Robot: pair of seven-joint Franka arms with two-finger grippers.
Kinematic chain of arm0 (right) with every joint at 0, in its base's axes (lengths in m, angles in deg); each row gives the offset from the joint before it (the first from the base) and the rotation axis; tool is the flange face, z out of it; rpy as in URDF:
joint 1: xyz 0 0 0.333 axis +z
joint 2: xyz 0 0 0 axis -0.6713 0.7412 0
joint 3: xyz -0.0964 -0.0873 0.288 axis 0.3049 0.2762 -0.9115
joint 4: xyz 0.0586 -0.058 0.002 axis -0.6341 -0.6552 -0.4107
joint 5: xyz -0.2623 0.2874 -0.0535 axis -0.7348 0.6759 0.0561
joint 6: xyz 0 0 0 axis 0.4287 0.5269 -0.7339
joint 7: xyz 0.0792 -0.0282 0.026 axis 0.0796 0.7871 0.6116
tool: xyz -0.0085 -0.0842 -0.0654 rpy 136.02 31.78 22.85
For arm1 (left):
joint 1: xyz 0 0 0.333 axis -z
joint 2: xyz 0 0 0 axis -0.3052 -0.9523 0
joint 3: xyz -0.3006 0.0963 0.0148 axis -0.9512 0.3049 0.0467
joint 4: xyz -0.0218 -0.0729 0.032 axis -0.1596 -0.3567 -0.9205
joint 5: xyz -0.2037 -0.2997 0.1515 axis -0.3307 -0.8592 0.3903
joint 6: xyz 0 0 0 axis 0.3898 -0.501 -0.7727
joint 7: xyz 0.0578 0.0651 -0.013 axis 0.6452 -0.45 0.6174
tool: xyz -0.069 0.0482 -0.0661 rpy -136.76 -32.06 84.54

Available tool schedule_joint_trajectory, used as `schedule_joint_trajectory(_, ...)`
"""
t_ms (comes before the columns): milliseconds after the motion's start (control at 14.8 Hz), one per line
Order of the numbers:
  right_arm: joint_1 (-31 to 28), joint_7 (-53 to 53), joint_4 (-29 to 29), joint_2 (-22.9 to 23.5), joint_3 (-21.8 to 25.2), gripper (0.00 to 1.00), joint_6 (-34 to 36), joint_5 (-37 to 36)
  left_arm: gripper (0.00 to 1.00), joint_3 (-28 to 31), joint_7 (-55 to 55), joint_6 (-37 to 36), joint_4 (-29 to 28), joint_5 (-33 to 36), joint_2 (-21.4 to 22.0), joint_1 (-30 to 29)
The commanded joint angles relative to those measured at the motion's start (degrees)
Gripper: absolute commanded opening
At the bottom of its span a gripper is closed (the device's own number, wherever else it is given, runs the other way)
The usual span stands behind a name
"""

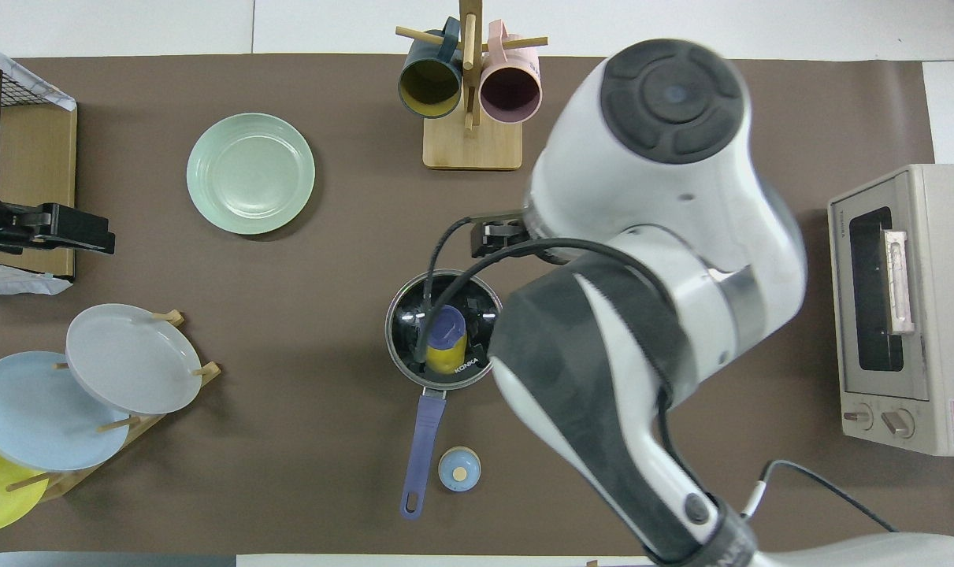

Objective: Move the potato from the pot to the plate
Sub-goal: 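Reach the right gripper over the saucepan to the glass lid knob, then grasp the lid knob with the right gripper and lift the lid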

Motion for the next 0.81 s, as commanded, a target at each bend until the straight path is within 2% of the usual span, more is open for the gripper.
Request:
schedule_joint_trajectory(0,2.2,-3.8,-3.8,0.2,0.0,1.00,-4.8,-1.8,1.00,-0.5,0.0,-0.4,-0.6,0.8,0.9,-0.6)
schedule_joint_trajectory(339,4.3,-3.3,-10.5,-1.8,-0.1,1.00,-7.5,-6.7,1.00,-0.5,0.0,-0.4,-0.6,0.8,0.9,-0.6)
schedule_joint_trajectory(746,4.4,-3.6,-20.3,-4.9,-0.2,1.00,-17.6,-6.8,1.00,-0.5,0.1,-0.5,-0.6,0.8,0.9,-0.5)
